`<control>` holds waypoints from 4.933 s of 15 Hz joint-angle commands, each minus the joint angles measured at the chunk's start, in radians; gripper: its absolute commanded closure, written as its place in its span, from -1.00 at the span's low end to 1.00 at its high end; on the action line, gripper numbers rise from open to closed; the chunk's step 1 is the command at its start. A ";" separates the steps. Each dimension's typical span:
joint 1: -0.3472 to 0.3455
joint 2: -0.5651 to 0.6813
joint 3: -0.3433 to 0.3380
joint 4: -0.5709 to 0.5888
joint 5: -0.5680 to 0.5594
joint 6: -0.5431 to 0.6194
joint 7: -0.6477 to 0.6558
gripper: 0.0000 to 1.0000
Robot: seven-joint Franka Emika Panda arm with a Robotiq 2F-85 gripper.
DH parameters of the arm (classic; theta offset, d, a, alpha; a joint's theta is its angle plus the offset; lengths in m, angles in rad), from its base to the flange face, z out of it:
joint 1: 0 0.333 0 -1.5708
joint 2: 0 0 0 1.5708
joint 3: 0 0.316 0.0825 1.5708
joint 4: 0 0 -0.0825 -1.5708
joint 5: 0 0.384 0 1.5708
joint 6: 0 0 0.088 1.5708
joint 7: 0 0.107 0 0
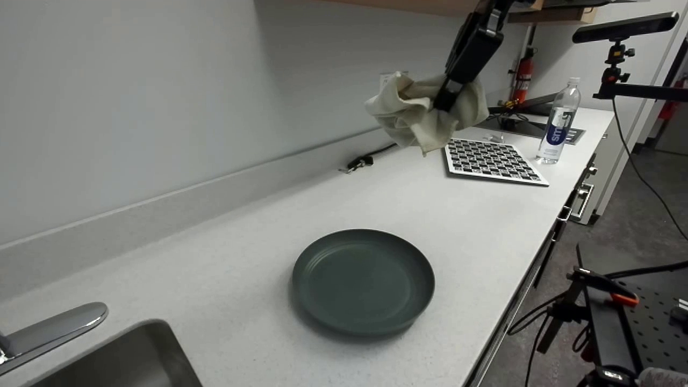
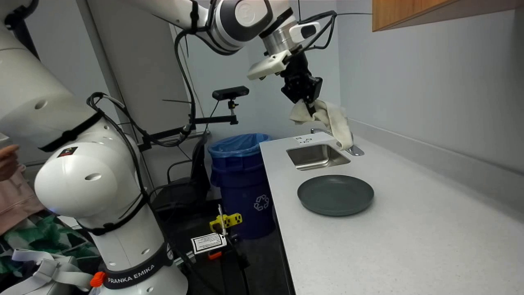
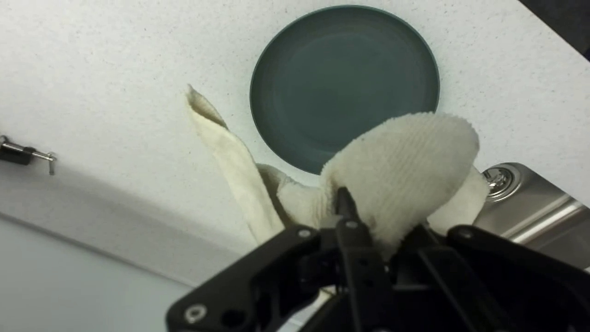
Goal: Pick the cloth and move it to the right on the counter
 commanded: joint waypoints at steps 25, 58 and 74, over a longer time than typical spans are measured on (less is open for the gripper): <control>-0.170 -0.142 0.010 0.135 -0.295 -0.097 0.384 0.95; -0.590 -0.072 0.314 0.137 -0.555 0.466 0.950 0.95; -0.847 -0.216 0.463 0.146 -0.825 0.573 1.176 0.95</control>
